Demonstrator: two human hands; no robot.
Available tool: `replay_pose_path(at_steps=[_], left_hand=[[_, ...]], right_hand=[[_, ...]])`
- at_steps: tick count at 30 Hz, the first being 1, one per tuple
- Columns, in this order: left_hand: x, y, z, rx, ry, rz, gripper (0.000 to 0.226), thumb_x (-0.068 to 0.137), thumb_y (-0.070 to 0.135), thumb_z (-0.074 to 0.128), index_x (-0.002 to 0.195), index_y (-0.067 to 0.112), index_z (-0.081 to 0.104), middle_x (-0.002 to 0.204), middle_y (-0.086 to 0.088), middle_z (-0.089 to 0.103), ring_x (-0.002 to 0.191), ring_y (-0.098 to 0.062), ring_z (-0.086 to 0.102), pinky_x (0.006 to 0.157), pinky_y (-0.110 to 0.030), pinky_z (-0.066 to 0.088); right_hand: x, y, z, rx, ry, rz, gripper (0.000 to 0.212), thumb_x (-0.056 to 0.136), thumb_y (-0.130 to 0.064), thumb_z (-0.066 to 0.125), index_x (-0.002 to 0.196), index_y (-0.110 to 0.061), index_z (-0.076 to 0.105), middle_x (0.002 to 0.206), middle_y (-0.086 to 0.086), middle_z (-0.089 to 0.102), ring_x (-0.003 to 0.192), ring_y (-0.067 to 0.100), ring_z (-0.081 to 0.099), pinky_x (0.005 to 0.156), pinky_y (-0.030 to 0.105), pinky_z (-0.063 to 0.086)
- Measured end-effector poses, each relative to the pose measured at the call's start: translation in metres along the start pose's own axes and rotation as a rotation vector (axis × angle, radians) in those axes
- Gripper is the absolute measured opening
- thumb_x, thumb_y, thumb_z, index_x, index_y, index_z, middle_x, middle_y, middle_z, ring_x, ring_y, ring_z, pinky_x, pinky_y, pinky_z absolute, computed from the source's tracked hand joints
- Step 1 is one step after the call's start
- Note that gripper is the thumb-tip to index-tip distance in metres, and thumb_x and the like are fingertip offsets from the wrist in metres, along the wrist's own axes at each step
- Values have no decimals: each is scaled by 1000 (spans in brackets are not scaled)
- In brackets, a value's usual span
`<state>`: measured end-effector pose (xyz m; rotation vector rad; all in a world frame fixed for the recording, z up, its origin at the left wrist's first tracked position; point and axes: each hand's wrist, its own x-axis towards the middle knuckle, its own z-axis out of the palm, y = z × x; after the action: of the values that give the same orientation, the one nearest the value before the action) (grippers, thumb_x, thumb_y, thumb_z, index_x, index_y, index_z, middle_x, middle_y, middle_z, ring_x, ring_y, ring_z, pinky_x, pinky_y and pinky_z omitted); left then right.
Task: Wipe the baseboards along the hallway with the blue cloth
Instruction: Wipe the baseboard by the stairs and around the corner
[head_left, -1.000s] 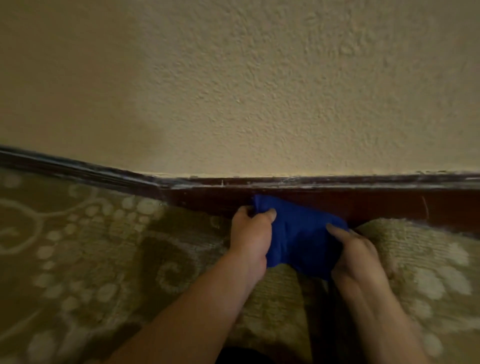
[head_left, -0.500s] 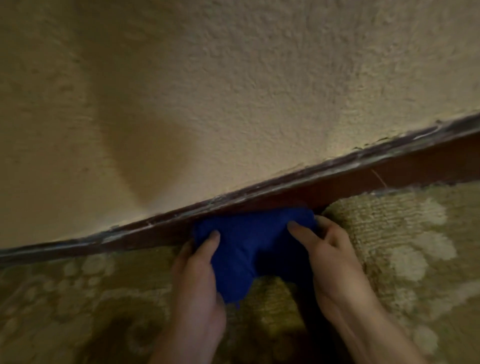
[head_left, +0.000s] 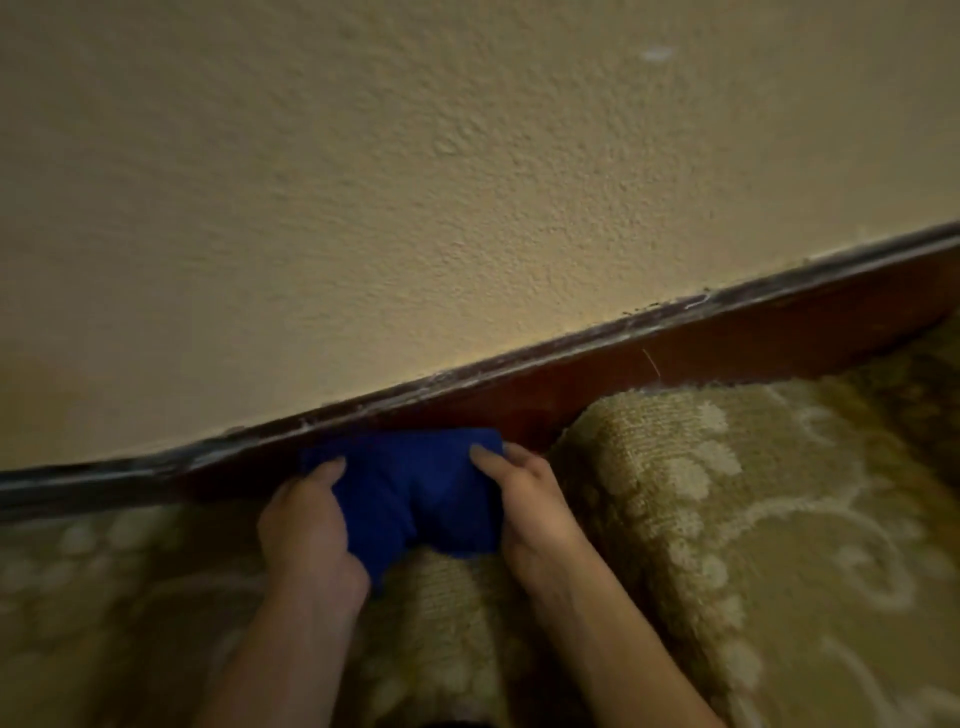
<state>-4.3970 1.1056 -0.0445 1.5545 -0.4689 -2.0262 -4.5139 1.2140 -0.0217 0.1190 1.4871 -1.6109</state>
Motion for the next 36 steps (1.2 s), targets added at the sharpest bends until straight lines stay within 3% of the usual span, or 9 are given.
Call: replay_pose_path(at_steps=[5, 10, 12, 17, 20, 25, 29, 33, 36], left_hand=[[-10, 13, -11, 58, -47, 88, 30, 92, 18, 64, 122, 16, 61, 107, -9, 66, 96, -30, 65, 92, -47, 53], [13, -4, -20, 28, 20, -106, 56, 90, 22, 68, 142, 15, 48, 135, -18, 57, 112, -40, 60, 96, -54, 50], [18, 4, -24, -12, 25, -104, 55, 85, 19, 71, 136, 15, 53, 132, -18, 59, 112, -40, 60, 93, -51, 51], [13, 37, -41, -47, 127, 65, 33, 83, 18, 71, 115, 16, 66, 108, -9, 68, 99, -33, 65, 92, -50, 53], [25, 28, -46, 32, 160, 123, 13, 80, 20, 70, 92, 17, 67, 99, -16, 70, 87, -35, 67, 85, -52, 56], [35, 24, -59, -63, 128, -18, 29, 84, 17, 71, 107, 3, 61, 108, -20, 66, 98, -40, 65, 90, -57, 53], [23, 43, -61, -149, 168, 157, 5, 87, 13, 67, 82, 13, 64, 87, -9, 67, 87, -28, 65, 84, -47, 54], [31, 45, -75, -17, 173, 211, 7, 92, 16, 63, 88, 12, 67, 91, -9, 68, 85, -26, 63, 81, -39, 53], [37, 49, -92, -35, 158, -11, 16, 93, 14, 62, 105, 5, 66, 105, -16, 67, 95, -35, 63, 88, -43, 53]], right_hand=[[0, -1, 27, 4, 44, 25, 24, 91, -8, 59, 114, -2, 60, 109, 20, 69, 98, 32, 68, 86, 45, 56], [10, 19, 33, -109, 222, 185, 43, 96, -11, 53, 137, -10, 40, 136, 18, 48, 117, 35, 52, 86, 42, 48], [17, 17, 41, -136, 234, 195, 46, 97, -11, 51, 140, -10, 35, 134, 17, 47, 116, 34, 51, 86, 39, 48], [16, 24, 65, -39, 137, 87, 29, 92, -9, 58, 120, -8, 53, 109, 17, 65, 86, 25, 65, 49, 26, 54], [29, 50, 67, -28, 236, 150, 31, 91, -9, 59, 121, -7, 55, 113, 19, 64, 93, 32, 65, 62, 35, 55], [33, 54, 85, -224, 293, 254, 26, 94, -8, 50, 118, 0, 53, 107, 21, 62, 94, 36, 61, 78, 47, 53], [24, 37, 101, -165, 221, 134, 34, 90, -11, 58, 123, -6, 53, 113, 20, 64, 89, 36, 65, 54, 38, 54], [12, 64, 117, -175, 233, 139, 39, 94, -12, 54, 132, -10, 45, 127, 17, 55, 108, 37, 58, 81, 45, 53], [-2, 80, 129, -213, 243, 279, 40, 98, -15, 50, 137, -6, 47, 134, 22, 53, 117, 39, 55, 89, 48, 48]])
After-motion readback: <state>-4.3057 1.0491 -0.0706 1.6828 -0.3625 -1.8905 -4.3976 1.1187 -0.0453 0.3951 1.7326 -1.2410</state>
